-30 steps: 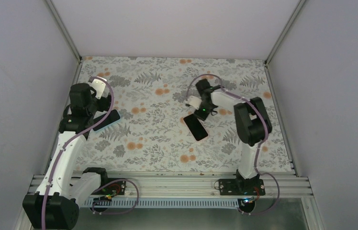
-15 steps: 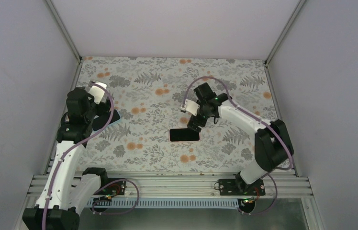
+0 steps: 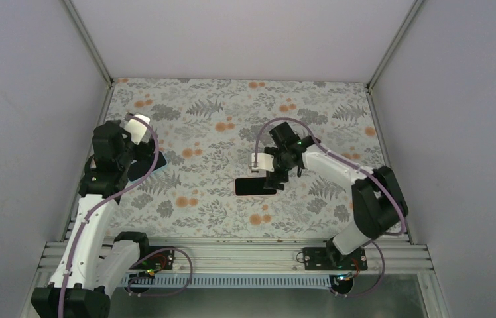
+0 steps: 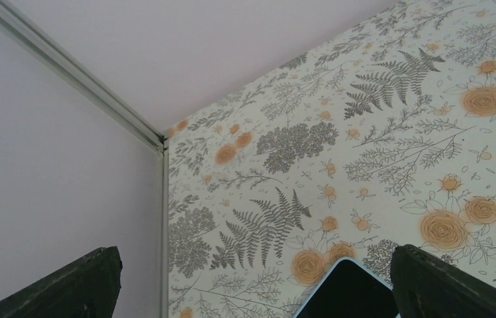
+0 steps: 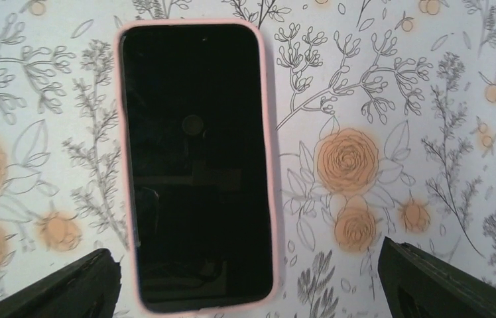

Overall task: Take the phone out of the phone case
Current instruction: Pick up the phone at the center of the board.

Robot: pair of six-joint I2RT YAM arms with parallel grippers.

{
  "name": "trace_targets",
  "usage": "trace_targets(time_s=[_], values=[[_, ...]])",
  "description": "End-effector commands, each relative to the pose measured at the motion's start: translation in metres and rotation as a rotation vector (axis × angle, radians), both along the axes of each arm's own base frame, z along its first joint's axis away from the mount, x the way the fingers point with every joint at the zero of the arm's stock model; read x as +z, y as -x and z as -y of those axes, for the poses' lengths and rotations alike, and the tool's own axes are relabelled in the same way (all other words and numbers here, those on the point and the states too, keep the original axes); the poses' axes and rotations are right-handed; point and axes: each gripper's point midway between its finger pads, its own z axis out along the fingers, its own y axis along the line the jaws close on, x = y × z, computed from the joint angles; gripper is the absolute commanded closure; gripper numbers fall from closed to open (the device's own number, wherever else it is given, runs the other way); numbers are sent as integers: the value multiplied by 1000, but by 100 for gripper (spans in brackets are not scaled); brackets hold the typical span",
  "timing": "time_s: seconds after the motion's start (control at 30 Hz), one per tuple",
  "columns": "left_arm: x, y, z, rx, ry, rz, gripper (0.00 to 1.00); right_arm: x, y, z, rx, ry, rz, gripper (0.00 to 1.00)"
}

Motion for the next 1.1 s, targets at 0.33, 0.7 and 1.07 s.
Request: trace_targets(time_s=[0.33,0.7,1.07], values=[[-11,0,6,-40,-1,-31,0,-40,5,-29,46,11,-285,0],[-22,2,8,-54,7,-55,0,-56,26,-9,-13,68,-333,0],[-46,-5,13,-76,25,-191,0,-88,11,14,-117,179,-64,0]])
